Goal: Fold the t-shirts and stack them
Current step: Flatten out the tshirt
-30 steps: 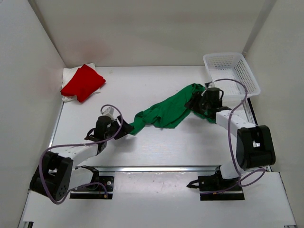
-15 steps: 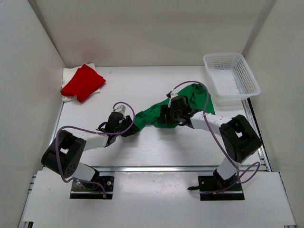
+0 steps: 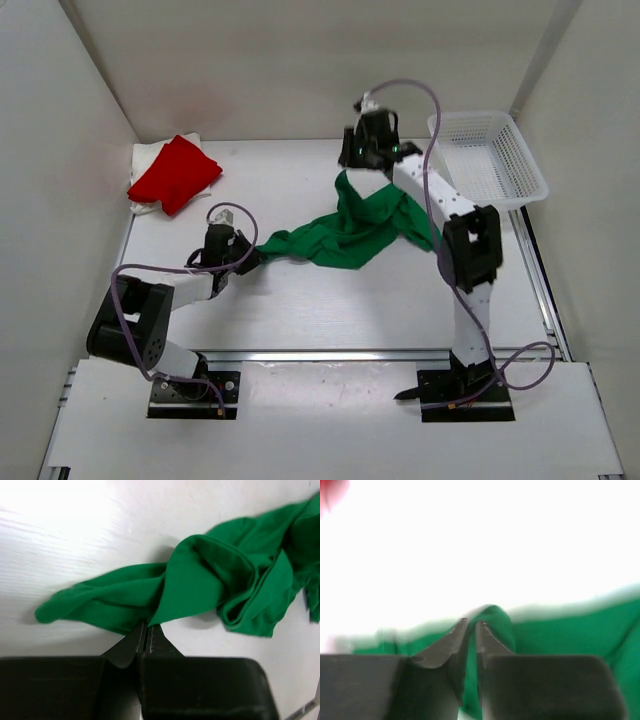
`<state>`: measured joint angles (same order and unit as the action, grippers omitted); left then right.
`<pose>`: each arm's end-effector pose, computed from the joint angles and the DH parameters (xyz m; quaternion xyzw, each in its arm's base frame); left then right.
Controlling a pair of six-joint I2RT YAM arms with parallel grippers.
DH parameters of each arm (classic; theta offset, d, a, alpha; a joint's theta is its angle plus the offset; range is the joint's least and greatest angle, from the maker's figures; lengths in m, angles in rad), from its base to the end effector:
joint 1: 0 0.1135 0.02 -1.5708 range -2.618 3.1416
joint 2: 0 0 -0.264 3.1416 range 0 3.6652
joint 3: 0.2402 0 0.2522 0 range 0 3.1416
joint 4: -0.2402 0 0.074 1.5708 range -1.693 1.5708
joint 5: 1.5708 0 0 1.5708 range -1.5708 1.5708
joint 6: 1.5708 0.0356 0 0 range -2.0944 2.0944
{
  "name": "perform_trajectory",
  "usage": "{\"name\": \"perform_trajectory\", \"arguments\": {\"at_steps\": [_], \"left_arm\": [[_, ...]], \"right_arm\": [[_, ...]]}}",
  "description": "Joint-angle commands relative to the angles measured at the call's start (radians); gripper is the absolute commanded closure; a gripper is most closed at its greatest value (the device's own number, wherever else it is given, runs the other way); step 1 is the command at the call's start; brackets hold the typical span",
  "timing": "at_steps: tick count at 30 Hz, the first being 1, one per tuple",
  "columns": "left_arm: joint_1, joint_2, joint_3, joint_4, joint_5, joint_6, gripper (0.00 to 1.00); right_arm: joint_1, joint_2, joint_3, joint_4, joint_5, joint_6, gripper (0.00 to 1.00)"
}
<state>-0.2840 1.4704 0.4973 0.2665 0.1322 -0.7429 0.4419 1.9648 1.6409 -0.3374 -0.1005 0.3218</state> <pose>0.2522 -0.0785 0.1365 -0.1791 0.8887 -0.2575 0.3345 0.4134 0.1995 0.2690 -0.0759 0.8943 0.2053 0.3903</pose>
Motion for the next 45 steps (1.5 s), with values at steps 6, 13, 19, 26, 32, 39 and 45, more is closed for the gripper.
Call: {"name": "perform_trajectory", "arguments": {"at_steps": [6, 13, 19, 26, 32, 39, 45], "left_arm": [[0.080, -0.128, -0.048, 0.014, -0.014, -0.033, 0.50], [-0.209, -0.279, 0.076, -0.114, -0.310, 0.126, 0.45], [-0.357, 0.066, 0.409, -0.231, -0.347, 0.238, 0.38], [-0.389, 0.411, 0.802, -0.435, -0.485, 0.348, 0.26], [-0.383, 0.524, 0.940, -0.518, -0.529, 0.356, 0.29], [-0.380, 0.504, 0.893, -0.483, -0.514, 0.324, 0.83], [-0.402, 0.334, 0.790, -0.438, -0.528, 0.306, 1.00]], "right_arm": [[-0.114, 0.456, 1.025, -0.626, 0.013, -0.090, 0.49], [-0.049, 0.122, 0.445, -0.524, 0.200, -0.182, 0.77], [-0.103, -0.393, -0.142, -0.224, 0.110, -0.129, 0.74], [-0.235, -0.770, -0.781, 0.066, -0.109, 0.029, 0.68], [-0.270, -0.903, -1.016, 0.146, -0.212, 0.071, 0.67], [-0.278, -0.962, -1.130, 0.233, -0.255, 0.115, 0.67], [-0.227, -0.896, -1.144, 0.281, -0.249, 0.122, 0.66]]}}
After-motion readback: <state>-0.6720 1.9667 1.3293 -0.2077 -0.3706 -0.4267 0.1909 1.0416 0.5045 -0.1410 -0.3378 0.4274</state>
